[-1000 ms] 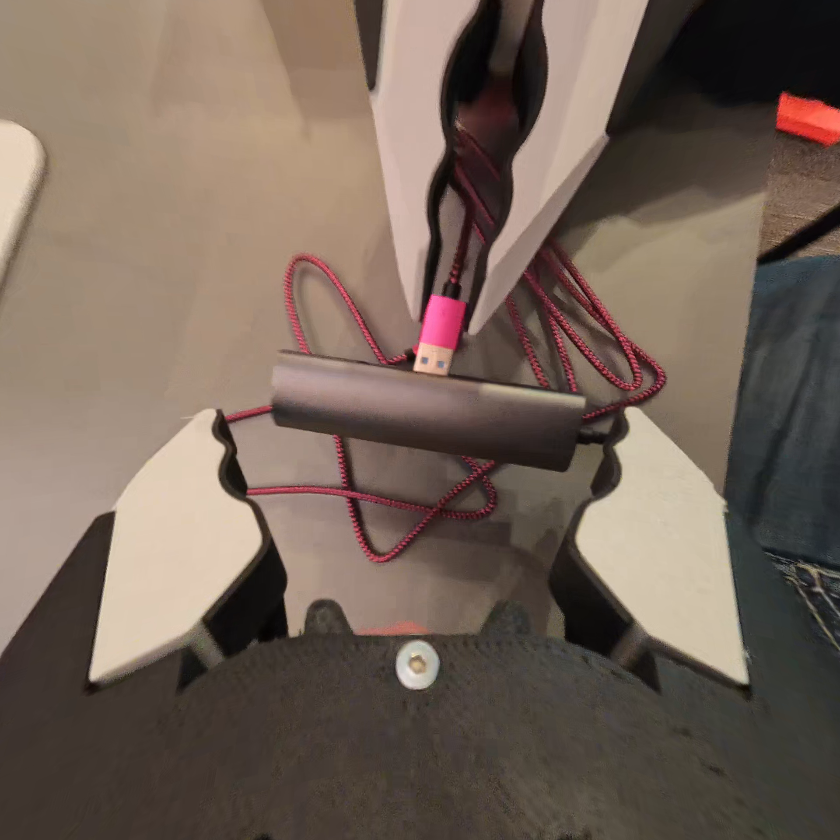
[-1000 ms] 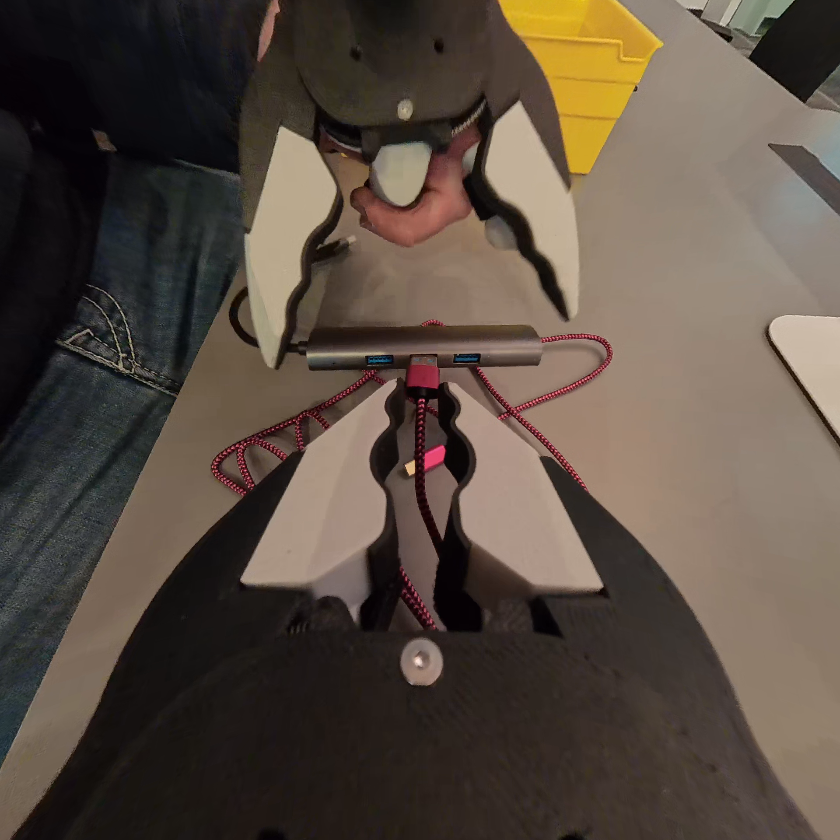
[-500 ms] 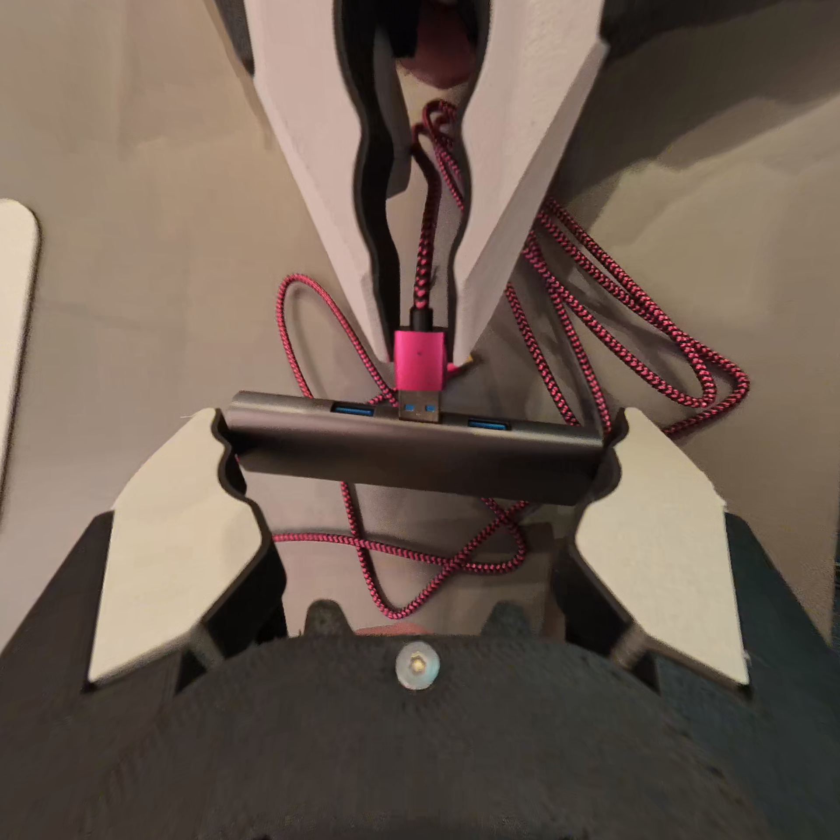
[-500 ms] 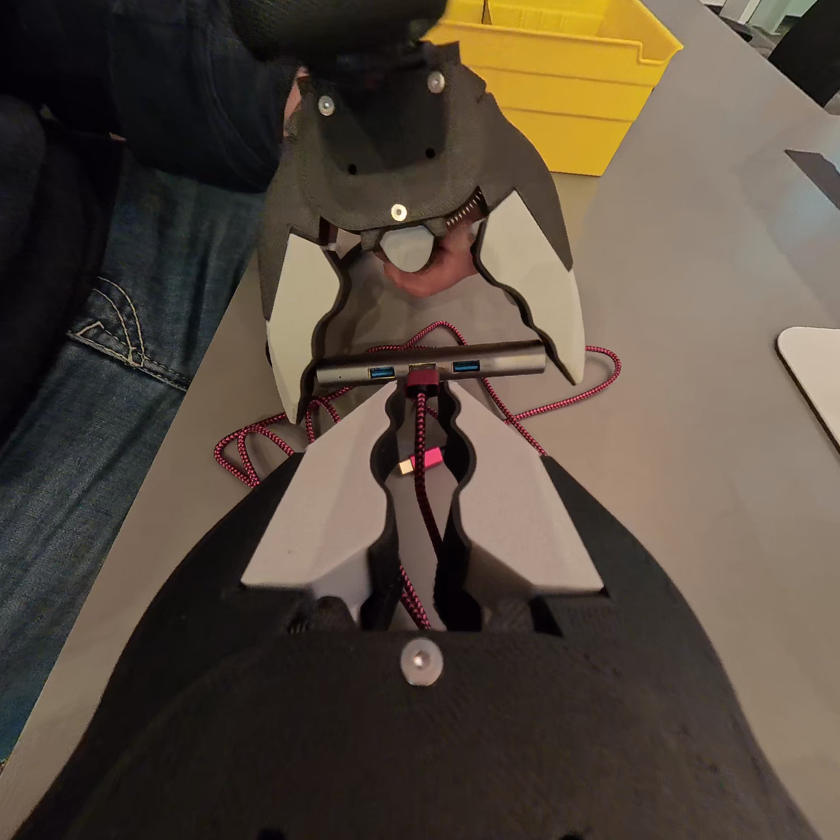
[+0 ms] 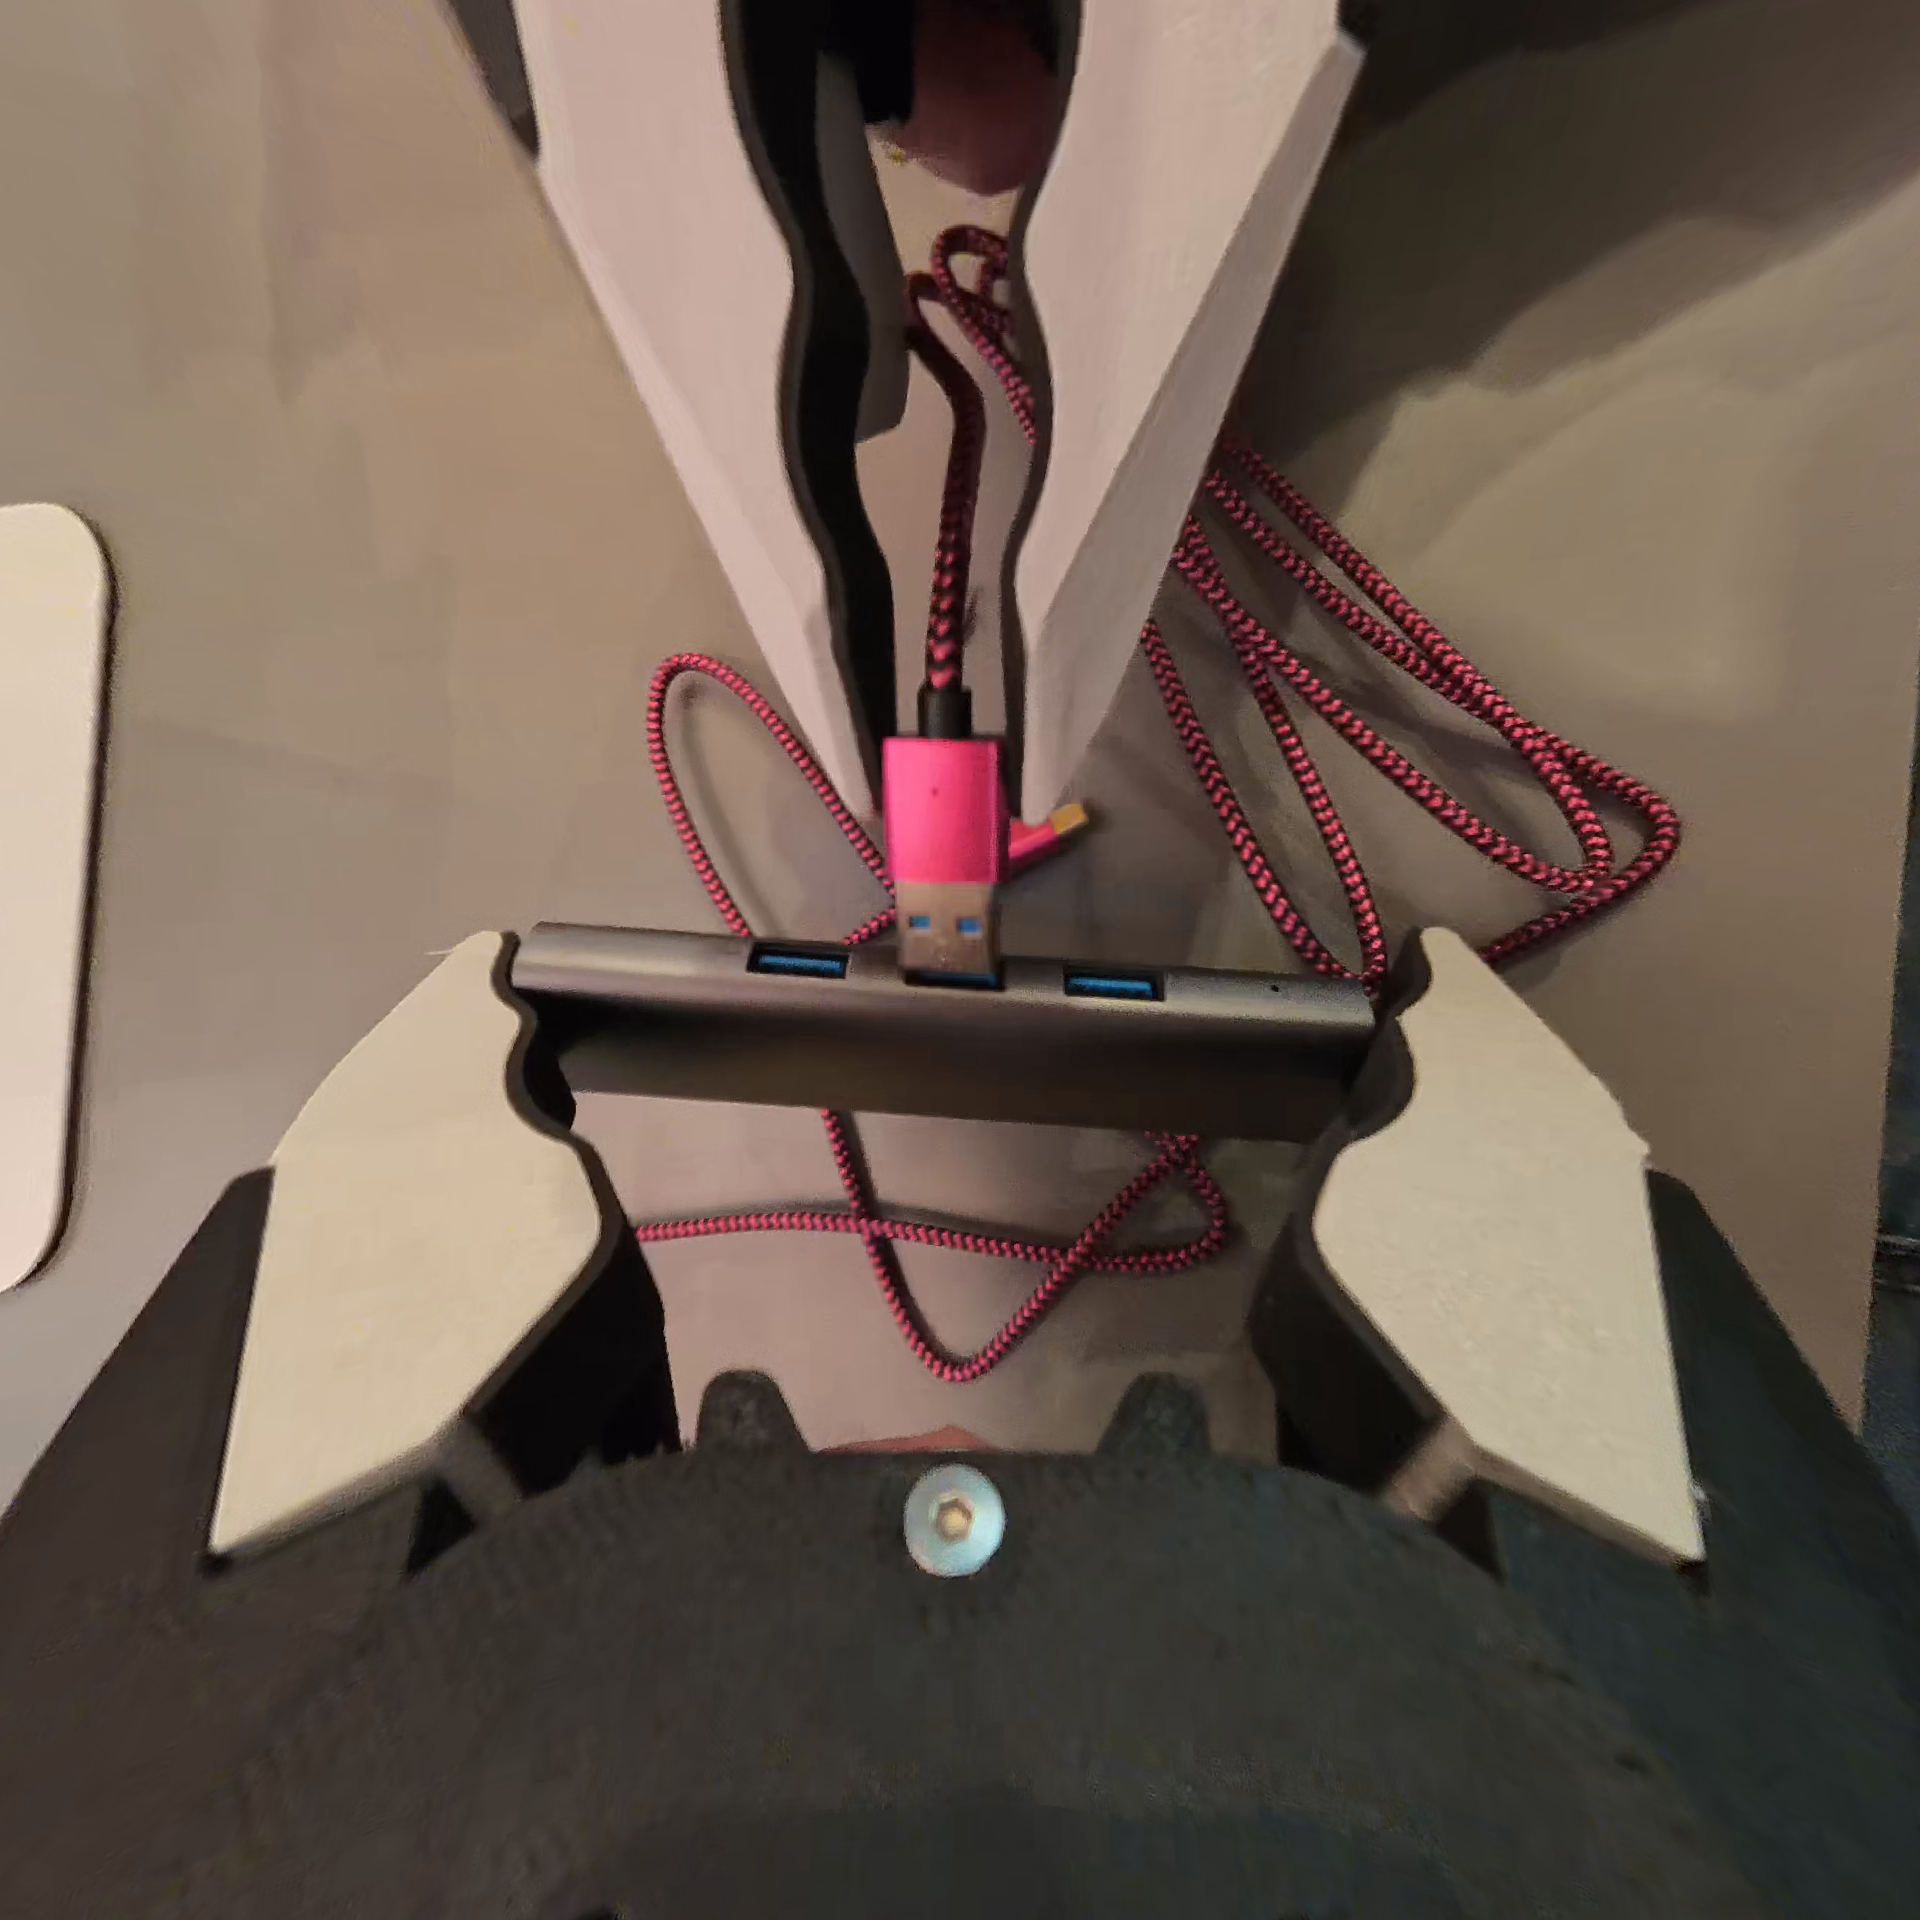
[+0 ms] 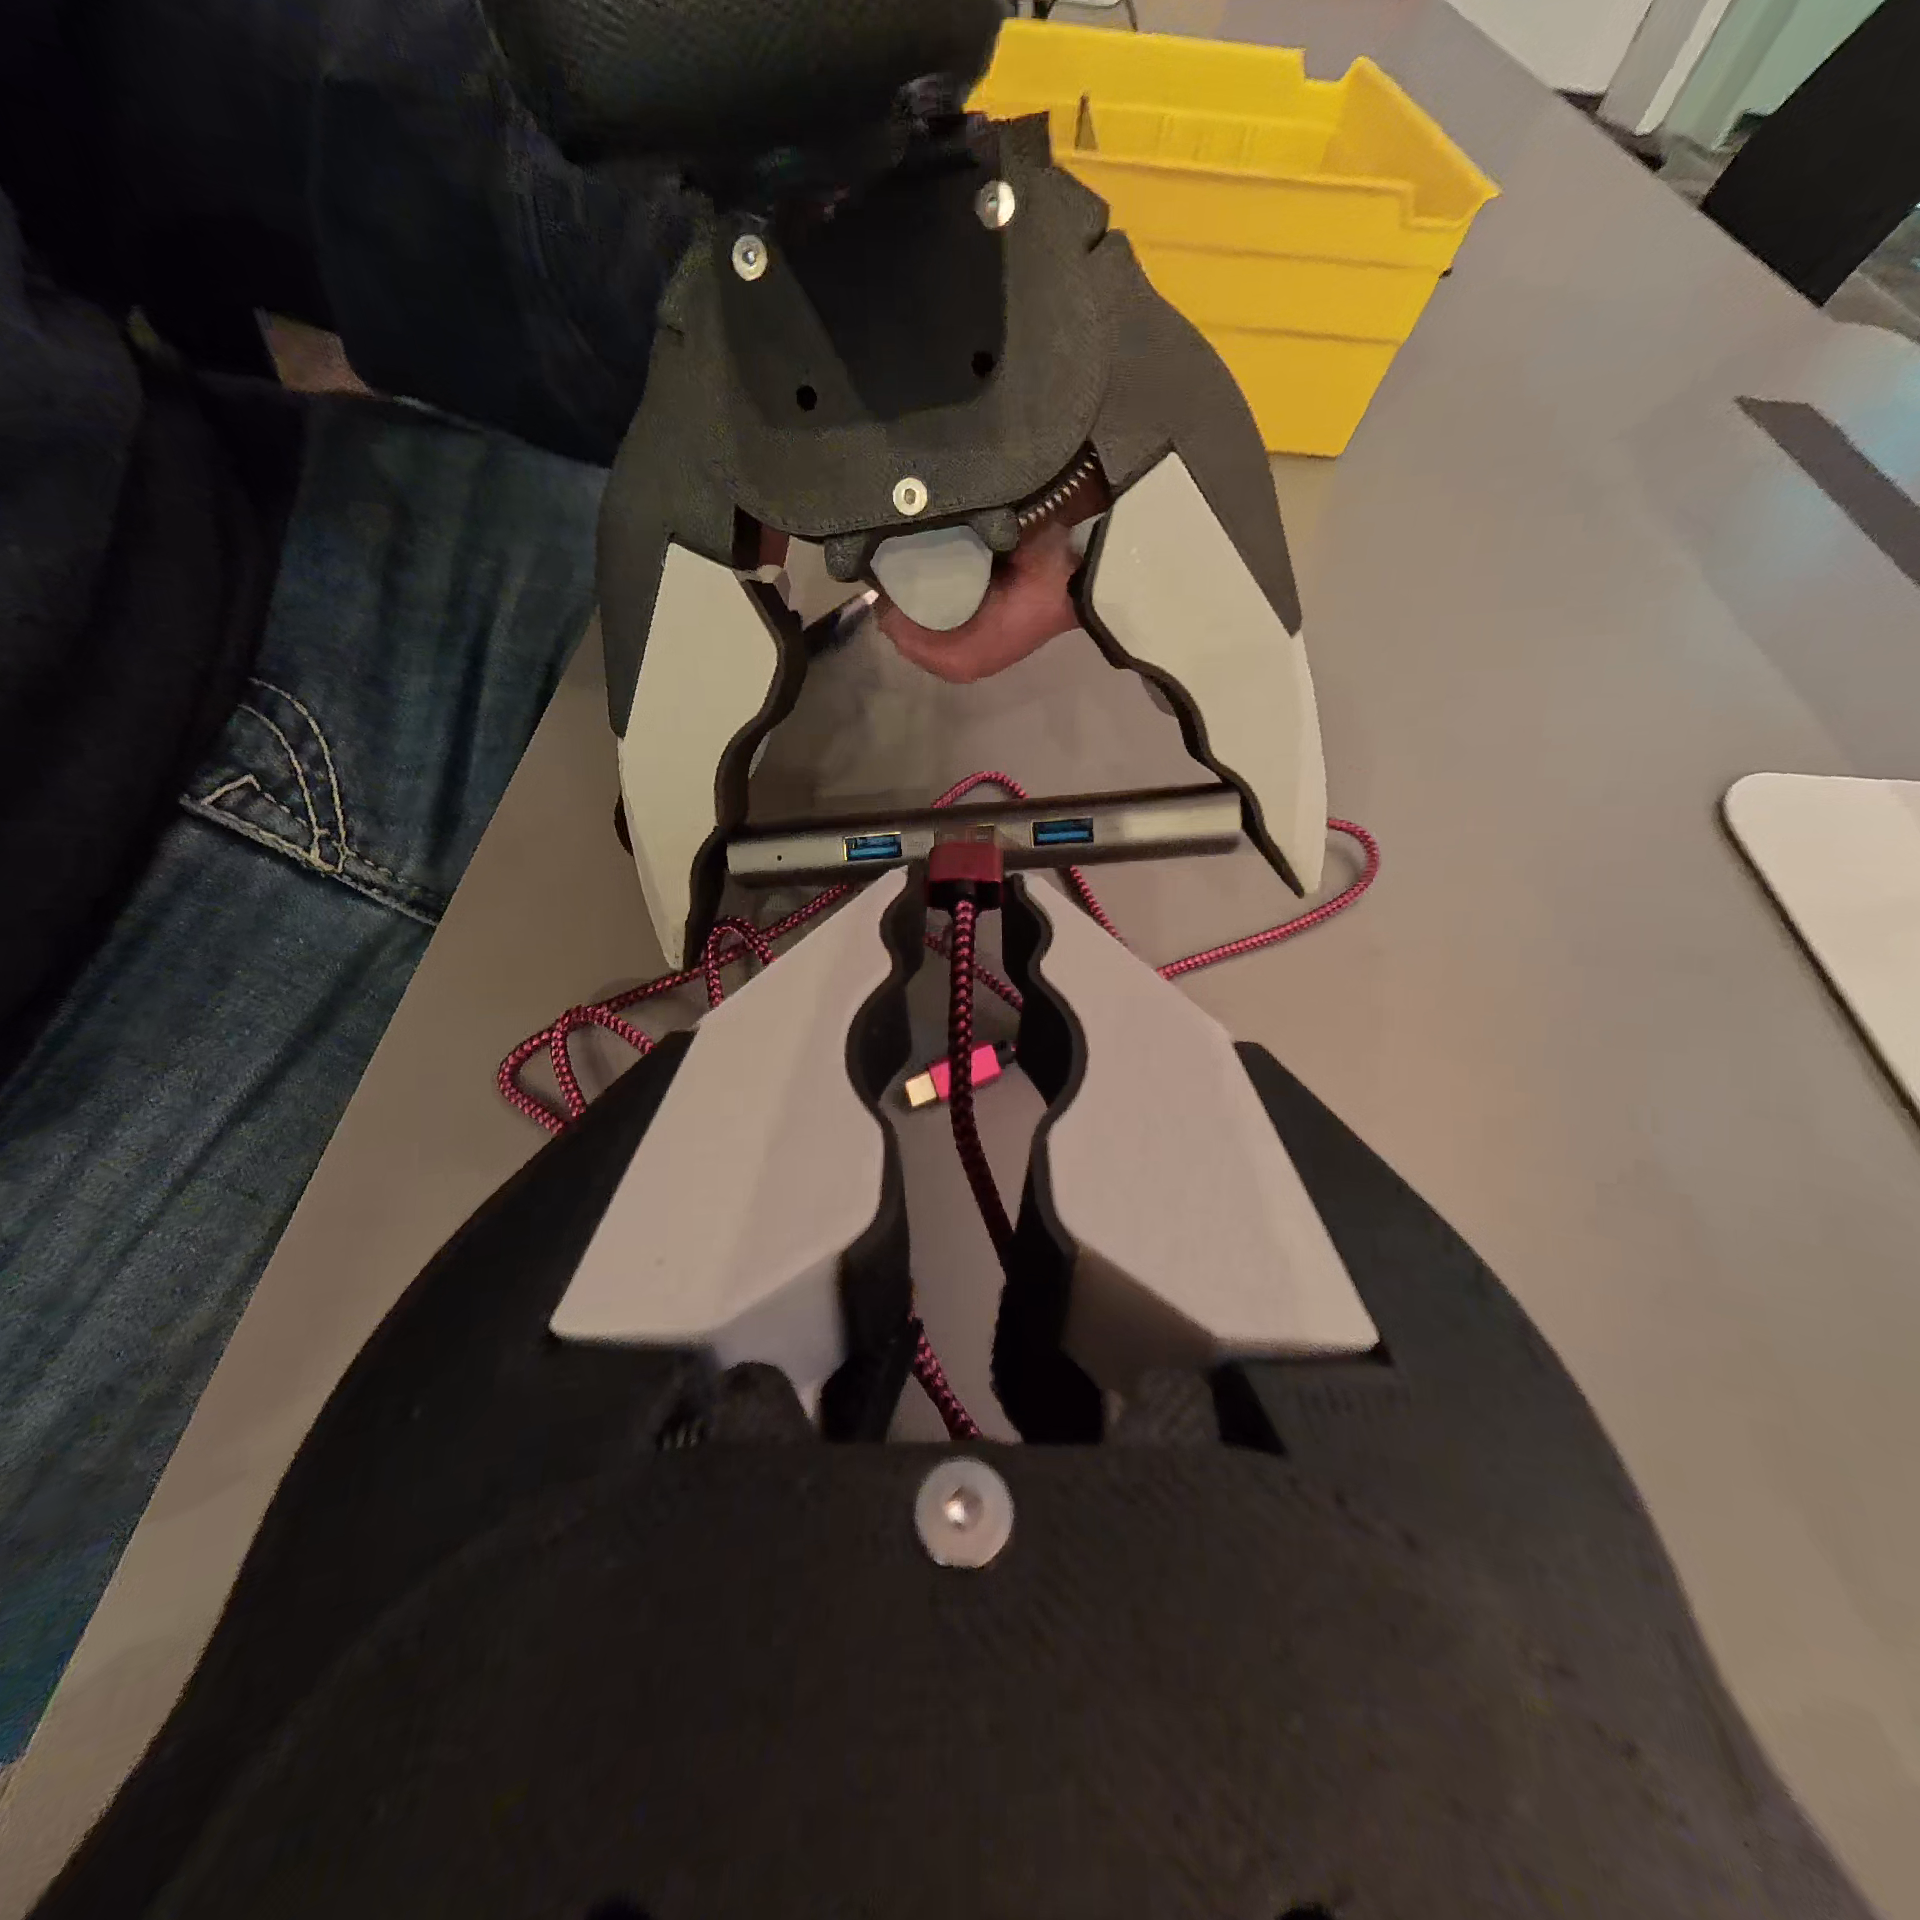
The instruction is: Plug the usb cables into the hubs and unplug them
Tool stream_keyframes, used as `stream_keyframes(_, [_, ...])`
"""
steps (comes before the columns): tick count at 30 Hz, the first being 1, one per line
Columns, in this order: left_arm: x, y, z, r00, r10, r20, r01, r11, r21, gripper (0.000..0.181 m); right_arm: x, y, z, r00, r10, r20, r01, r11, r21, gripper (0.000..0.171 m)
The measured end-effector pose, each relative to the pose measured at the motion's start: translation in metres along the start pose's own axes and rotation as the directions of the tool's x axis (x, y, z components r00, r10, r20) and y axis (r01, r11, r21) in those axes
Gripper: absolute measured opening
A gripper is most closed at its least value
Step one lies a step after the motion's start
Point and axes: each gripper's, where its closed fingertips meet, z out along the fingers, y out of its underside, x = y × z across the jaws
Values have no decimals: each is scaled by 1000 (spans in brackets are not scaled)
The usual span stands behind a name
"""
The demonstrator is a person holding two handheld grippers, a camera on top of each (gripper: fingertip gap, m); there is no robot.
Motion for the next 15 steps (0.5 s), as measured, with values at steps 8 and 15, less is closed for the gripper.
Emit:
stream_keyframes(8, [0, -5, -3, 999, -35, -1, 35, 999, 23, 143, 2, -3, 2, 997, -47, -55, 46, 999, -28, 13])
stream_keyframes(15, [2, 7, 0, 999, -33, -19, 31, 997, -71, 143, 0, 4, 1, 996, -75, -50, 67, 986, -152, 12])
